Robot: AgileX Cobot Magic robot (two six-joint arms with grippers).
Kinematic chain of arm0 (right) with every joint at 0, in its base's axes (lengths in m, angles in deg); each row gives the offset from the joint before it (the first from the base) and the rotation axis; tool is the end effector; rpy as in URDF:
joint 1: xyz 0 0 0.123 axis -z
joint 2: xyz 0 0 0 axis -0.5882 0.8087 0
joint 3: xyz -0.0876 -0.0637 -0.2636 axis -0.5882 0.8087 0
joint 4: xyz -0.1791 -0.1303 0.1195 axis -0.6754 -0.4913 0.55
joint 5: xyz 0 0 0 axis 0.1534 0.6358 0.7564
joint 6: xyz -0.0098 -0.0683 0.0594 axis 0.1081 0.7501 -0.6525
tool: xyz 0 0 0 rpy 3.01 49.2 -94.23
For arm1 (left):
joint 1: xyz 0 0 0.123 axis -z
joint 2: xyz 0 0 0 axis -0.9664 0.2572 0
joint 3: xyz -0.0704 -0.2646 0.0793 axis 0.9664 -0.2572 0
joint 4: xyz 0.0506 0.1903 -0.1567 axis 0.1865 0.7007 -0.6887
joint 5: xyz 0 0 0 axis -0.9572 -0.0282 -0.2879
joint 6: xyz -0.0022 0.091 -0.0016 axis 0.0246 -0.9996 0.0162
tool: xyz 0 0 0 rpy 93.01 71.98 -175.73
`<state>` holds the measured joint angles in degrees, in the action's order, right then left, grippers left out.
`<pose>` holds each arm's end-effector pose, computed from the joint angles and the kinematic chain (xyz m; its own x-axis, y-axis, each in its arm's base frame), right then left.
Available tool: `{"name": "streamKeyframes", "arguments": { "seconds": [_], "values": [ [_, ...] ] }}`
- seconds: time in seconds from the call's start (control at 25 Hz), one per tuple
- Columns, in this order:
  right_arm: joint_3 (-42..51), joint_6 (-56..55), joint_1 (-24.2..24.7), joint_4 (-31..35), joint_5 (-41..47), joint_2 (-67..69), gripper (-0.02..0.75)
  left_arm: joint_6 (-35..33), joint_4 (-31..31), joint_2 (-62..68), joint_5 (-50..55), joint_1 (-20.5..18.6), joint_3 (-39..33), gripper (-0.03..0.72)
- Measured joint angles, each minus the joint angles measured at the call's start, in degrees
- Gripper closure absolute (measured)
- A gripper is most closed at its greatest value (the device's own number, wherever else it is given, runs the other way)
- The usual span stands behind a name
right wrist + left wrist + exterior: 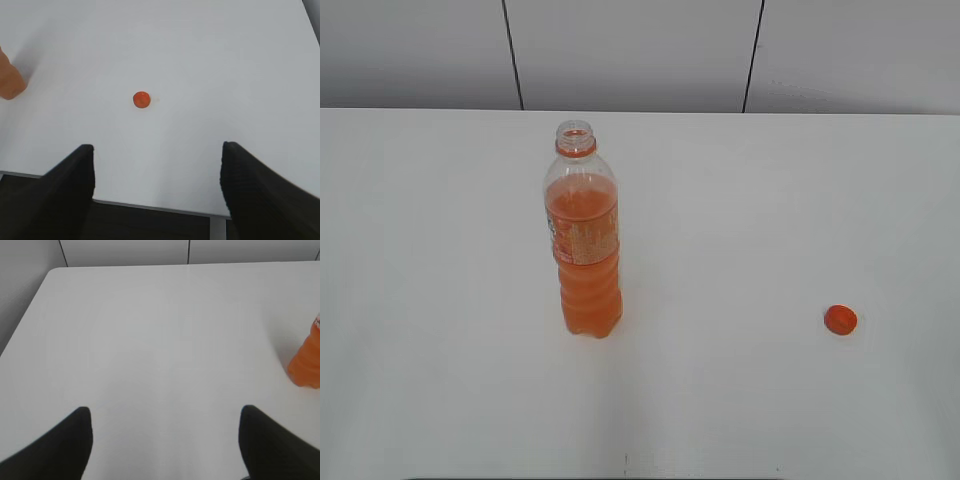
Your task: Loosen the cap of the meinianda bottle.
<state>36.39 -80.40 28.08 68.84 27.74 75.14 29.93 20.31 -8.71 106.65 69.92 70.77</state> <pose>-0.0117 0.0040 0.2776 -0.4801 -0.0989 -0.8716 -0.2066 0.9784 0.0028 -0.0103 -0.0052 0.2854 -0.4331 0.0191 -0.9011 -0.0224 0.9992 0.0320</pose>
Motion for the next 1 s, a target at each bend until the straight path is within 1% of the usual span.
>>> {"name": "streamKeyframes", "arguments": {
  "seconds": [0.16,0.28,0.36,0.48,0.56,1.0],
  "values": [
    [0.69,-0.28,0.0,0.0,-0.6,0.0,0.15,-1.3,-1.04,0.0,0.0,2.45,0.0,0.141],
    [0.69,-0.3,0.0,0.0,-0.93,0.0,0.15,-1.42,-0.91,0.0,0.0,3.35,0.0,0.142],
    [0.69,-1.37,0.0,-0.93,-1.12,0.0,0.15,-1.48,-0.86,0.0,0.0,3.35,0.0,0.144],
    [0.69,-7.86,0.0,-5.35,-1.19,0.0,0.15,-1.48,-0.86,0.0,0.0,3.35,0.0,0.144],
    [0.69,-10.14,0.0,-7.32,-1.19,0.0,0.15,-1.48,-0.86,0.0,0.0,3.35,0.0,0.144],
    [0.69,-11.58,0.0,-8.03,-1.2,0.0,0.15,-1.48,-0.84,0.0,0.0,3.35,0.0,0.147]
  ]
}}
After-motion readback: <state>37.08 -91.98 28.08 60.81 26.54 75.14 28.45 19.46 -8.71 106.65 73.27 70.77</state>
